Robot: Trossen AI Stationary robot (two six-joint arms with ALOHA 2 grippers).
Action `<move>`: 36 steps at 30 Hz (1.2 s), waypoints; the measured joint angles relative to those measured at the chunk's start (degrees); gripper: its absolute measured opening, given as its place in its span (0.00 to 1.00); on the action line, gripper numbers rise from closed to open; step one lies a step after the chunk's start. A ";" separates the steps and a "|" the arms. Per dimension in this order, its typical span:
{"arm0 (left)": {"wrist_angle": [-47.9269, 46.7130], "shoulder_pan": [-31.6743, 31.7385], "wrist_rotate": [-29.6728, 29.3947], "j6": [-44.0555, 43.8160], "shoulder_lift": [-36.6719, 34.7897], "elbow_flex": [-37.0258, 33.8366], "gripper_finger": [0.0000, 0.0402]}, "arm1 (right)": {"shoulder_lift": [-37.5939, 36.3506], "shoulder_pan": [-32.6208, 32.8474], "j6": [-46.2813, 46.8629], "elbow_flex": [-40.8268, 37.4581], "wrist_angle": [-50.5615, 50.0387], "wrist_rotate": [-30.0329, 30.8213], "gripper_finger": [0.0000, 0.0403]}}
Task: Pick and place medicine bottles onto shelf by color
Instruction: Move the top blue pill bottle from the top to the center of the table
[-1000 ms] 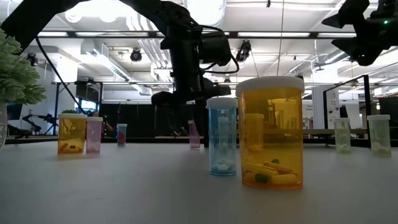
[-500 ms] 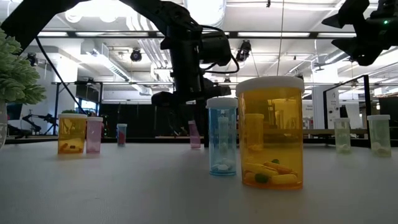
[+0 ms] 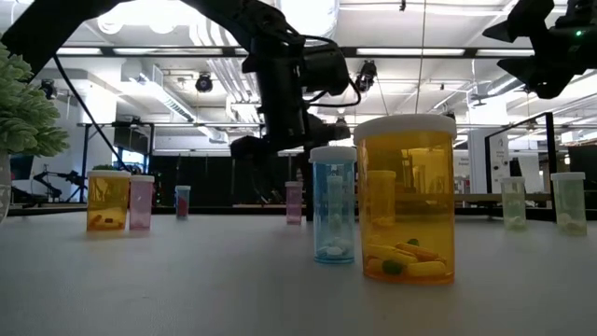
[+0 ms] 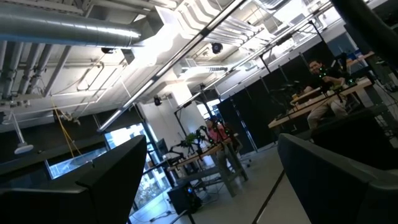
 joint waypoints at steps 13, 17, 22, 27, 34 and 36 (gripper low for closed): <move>-4.36 -0.21 -1.65 0.04 -5.45 0.25 0.64 | 0.00 0.00 0.00 0.01 -0.01 0.00 0.87; -9.36 -0.21 -4.95 0.06 -9.12 -0.06 0.65 | 0.00 0.01 -0.01 0.00 -0.04 -0.02 0.87; -12.80 -0.02 -8.47 0.04 -15.71 -3.99 0.64 | 0.00 0.01 0.01 -0.01 0.01 0.02 0.87; -10.19 1.31 -12.31 -0.34 -24.22 -13.84 0.64 | 0.02 0.01 -0.01 -0.01 -0.01 0.00 0.87; -4.33 3.71 -15.97 -6.54 -35.96 -30.06 0.64 | 0.07 -0.01 -0.01 0.01 -0.02 0.00 0.87; -4.02 4.00 -17.31 -7.15 -38.51 -33.62 0.64 | 0.07 0.00 0.00 -0.01 -0.01 0.00 0.87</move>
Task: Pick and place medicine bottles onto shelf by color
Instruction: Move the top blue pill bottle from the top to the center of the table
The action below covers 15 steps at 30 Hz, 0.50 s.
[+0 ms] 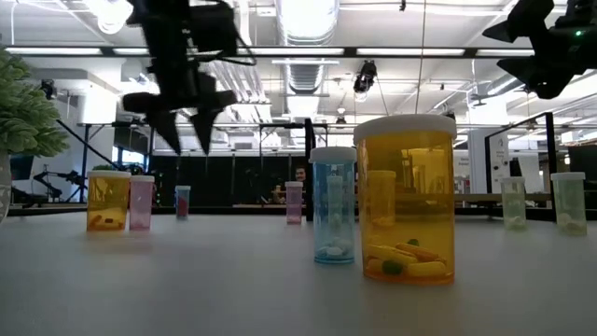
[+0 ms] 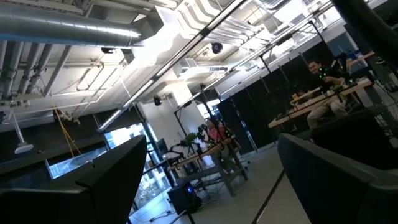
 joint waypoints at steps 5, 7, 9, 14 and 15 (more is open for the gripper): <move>3.52 0.18 -7.58 -0.37 -4.46 -7.13 0.64 | 0.02 0.01 -0.01 0.01 -0.01 -0.02 0.87; 5.99 0.55 -9.73 -0.42 -5.49 -9.38 0.64 | 0.02 0.00 -0.01 0.01 0.01 0.00 0.87; 8.97 1.12 -10.96 -0.40 -5.90 -11.19 0.64 | 0.02 0.00 -0.01 0.00 -0.01 0.00 0.87; 13.65 3.33 -12.13 -0.39 -5.17 -13.97 0.64 | 0.02 0.01 -0.01 0.01 -0.01 -0.02 0.87; 14.06 3.90 -12.17 -0.38 -4.82 -14.32 0.64 | 0.02 0.00 -0.01 -0.01 -0.01 0.00 0.87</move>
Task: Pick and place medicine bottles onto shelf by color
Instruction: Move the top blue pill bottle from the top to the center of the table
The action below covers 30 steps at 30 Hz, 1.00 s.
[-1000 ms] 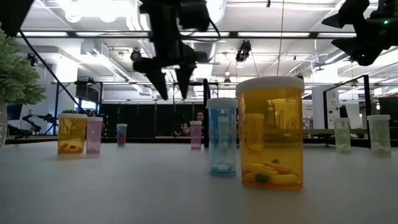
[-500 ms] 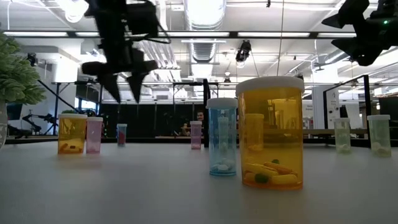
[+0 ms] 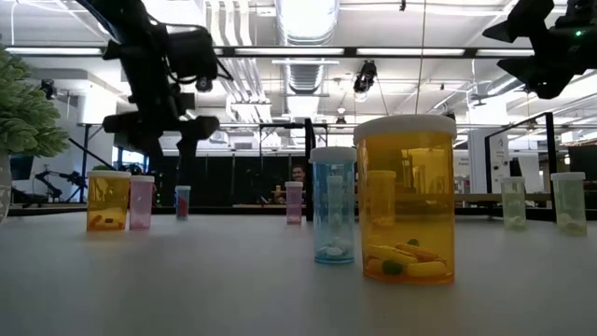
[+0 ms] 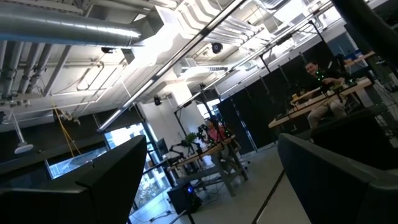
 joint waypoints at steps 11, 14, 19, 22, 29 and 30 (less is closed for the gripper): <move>6.45 6.77 2.27 1.82 6.10 -0.15 0.64 | 0.00 0.01 0.00 0.02 0.02 0.00 0.87; 7.79 8.53 2.80 1.95 7.76 -0.11 0.64 | 0.00 0.01 0.01 0.02 0.02 0.00 0.87; 10.15 10.52 2.83 1.94 10.29 -0.12 0.64 | 0.00 0.01 0.00 0.01 0.00 0.00 0.87; 11.84 11.26 2.98 2.05 11.64 -0.07 0.64 | 0.00 0.01 0.00 0.01 0.01 0.00 0.87; 13.02 11.69 3.07 2.39 13.33 -0.12 0.64 | 0.01 0.00 0.00 0.01 0.01 0.00 0.87; 12.98 11.69 3.07 3.06 13.33 -0.13 0.64 | 0.00 0.01 0.02 0.00 0.00 0.00 0.87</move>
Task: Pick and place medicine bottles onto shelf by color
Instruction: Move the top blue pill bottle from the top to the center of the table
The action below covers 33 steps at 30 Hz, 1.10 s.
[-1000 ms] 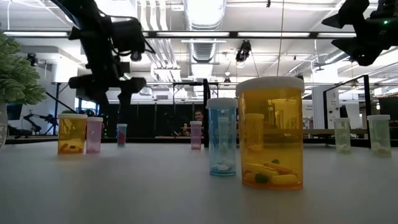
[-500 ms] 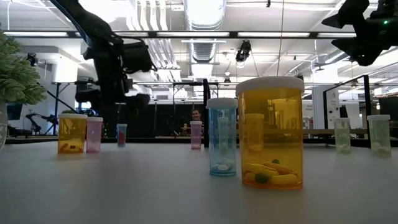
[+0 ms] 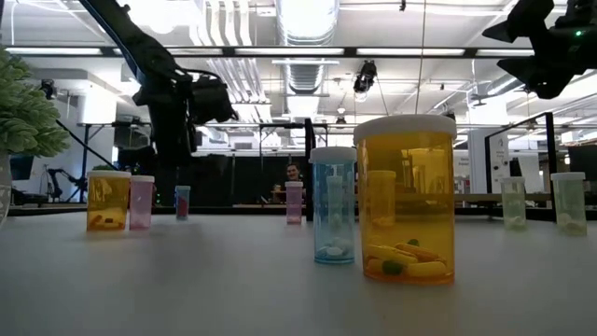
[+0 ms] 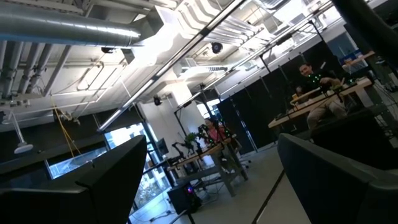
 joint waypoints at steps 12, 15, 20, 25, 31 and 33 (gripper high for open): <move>1.35 0.13 -0.44 1.90 0.00 0.02 0.47 | 0.02 -0.01 0.00 0.02 0.01 0.00 0.87; 1.36 0.13 -0.44 1.90 0.00 0.00 0.41 | 0.02 0.00 -0.02 0.00 0.02 0.00 0.87; 1.33 0.13 -0.44 1.91 0.00 0.02 0.34 | 0.02 -0.01 -0.01 0.02 0.00 0.00 0.87; 1.18 0.13 -0.42 1.92 0.00 0.00 0.29 | 0.02 0.00 -0.02 0.01 0.01 0.00 0.87; 1.22 0.09 -0.42 1.90 0.00 0.00 0.27 | 0.02 0.00 -0.02 0.00 0.01 0.00 0.87; 1.22 0.09 -0.42 1.88 0.00 0.00 0.26 | 0.02 0.00 -0.02 0.02 0.02 0.00 0.87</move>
